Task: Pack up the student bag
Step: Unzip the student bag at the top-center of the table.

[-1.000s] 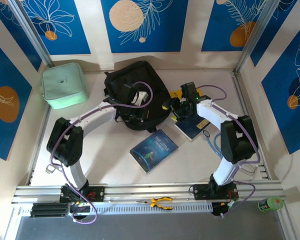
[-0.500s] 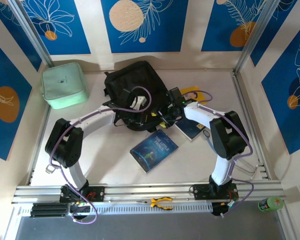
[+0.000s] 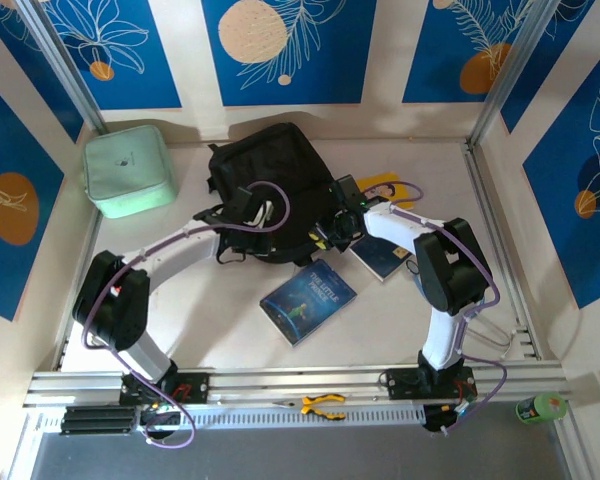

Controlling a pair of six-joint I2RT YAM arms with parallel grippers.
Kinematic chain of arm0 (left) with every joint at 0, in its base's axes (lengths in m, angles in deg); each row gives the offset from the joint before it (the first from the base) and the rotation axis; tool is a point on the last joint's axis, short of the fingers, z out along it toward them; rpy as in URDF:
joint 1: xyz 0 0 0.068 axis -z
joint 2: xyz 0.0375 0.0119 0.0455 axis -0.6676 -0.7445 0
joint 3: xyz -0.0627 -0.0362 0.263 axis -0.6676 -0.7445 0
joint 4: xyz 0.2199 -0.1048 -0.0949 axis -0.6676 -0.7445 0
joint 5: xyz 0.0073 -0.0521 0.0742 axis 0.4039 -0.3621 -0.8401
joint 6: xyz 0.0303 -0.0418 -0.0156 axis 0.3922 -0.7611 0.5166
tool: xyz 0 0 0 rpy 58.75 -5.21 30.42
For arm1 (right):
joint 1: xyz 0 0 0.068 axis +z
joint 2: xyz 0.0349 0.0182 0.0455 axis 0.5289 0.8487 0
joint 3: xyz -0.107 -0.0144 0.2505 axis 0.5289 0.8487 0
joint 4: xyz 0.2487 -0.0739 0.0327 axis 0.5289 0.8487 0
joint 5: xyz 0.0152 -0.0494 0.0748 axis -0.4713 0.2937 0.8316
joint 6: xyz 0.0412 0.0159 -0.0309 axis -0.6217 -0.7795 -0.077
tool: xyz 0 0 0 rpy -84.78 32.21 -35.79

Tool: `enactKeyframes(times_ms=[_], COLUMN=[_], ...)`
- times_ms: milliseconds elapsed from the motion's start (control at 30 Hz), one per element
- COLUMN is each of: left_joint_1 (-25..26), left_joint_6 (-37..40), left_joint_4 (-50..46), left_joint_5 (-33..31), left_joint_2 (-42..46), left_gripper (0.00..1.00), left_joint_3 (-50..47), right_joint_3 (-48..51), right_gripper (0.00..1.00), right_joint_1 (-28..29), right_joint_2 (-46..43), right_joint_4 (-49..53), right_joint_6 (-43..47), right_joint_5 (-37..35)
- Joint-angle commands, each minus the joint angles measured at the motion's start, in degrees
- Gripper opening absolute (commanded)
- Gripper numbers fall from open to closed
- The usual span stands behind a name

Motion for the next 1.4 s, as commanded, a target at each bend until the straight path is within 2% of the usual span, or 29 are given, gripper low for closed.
enactKeyframes(times_ms=[0, 267, 800, 1100, 1367], left_joint_1=[-1.95, -4.83, -12.81, -16.79, -18.87], left_joint_6=[-1.76, -0.94, 3.31, 5.59, 6.68], left_joint_4=[-5.62, -5.74, -1.64, -1.00, -1.38], left_joint_5=[-5.71, -5.83, -8.34, -9.88, -12.89], left_joint_2=[2.07, -0.64, -8.61, -16.12, -20.56], left_gripper=[0.00, 0.00, 0.00, 0.00, 0.00], left_joint_3=[-1.25, 1.19, 5.64, 14.34, 19.98], right_joint_3=[-0.91, -1.85, -1.26, -0.08, -3.32], right_gripper=[0.18, 0.10, 0.10, 0.10, 0.10], right_joint_1=[-0.50, -0.42, -1.03, -0.99, 0.13], right_joint_2=[-1.21, -1.09, -2.59, -1.94, 2.10], right_joint_4=[3.72, 5.68, 6.27, -0.80, -3.54], right_joint_6=[0.60, 1.85, 2.99, 4.84, 5.41], right_joint_5=[-4.15, -6.31, -7.70, -2.19, 1.35])
